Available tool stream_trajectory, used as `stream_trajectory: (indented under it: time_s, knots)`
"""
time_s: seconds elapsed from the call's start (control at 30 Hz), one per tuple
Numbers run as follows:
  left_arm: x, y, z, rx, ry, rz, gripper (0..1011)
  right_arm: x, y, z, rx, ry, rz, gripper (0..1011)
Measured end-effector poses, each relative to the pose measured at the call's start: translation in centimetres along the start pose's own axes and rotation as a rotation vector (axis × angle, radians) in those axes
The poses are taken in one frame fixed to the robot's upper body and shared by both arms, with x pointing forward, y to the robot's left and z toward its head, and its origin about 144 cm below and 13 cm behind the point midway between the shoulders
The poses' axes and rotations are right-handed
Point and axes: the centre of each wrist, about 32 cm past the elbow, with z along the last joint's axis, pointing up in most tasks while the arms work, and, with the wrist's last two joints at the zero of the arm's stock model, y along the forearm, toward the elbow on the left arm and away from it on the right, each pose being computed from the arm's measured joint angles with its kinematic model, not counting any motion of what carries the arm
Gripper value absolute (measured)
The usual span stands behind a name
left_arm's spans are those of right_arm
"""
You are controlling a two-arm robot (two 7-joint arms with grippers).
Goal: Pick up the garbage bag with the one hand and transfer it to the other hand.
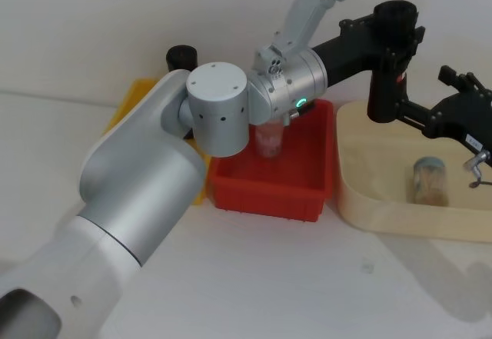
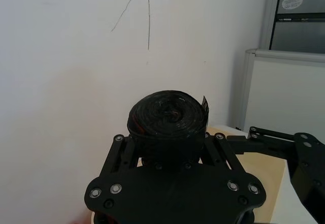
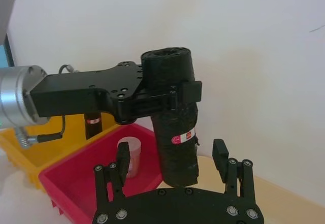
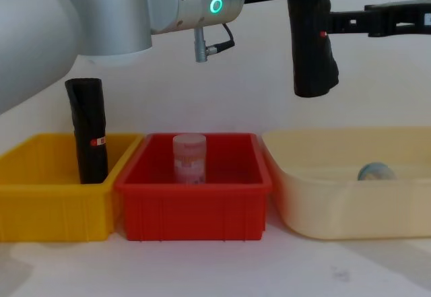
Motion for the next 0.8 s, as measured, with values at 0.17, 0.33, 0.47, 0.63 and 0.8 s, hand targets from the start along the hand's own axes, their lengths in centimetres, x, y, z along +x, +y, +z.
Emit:
stream_trajectory:
  time_s: [0.17,0.33,0.47,0.63,0.8]
  knots:
    - [0.0,0.0,0.0,0.000,0.000,0.000,460,0.1,0.4,-0.2,0.006,0.005,-0.010,1000]
    - [0.0,0.0,0.0,0.000,0.000,0.000,460,0.1,0.9,-0.4,0.009,0.010,-0.015,1000]
    - [0.0,0.0,0.0,0.000,0.000,0.000,458,0.1,1.3,-0.3,0.012,0.012,-0.012,1000]
    - [0.0,0.0,0.0,0.000,0.000,0.000,460,0.0,2.0,-0.3,0.012,0.011,-0.006,1000]
    - [0.0,0.0,0.0,0.000,0.000,0.000,460,-0.1,2.6,-0.3,0.015,0.007,-0.001,1000]
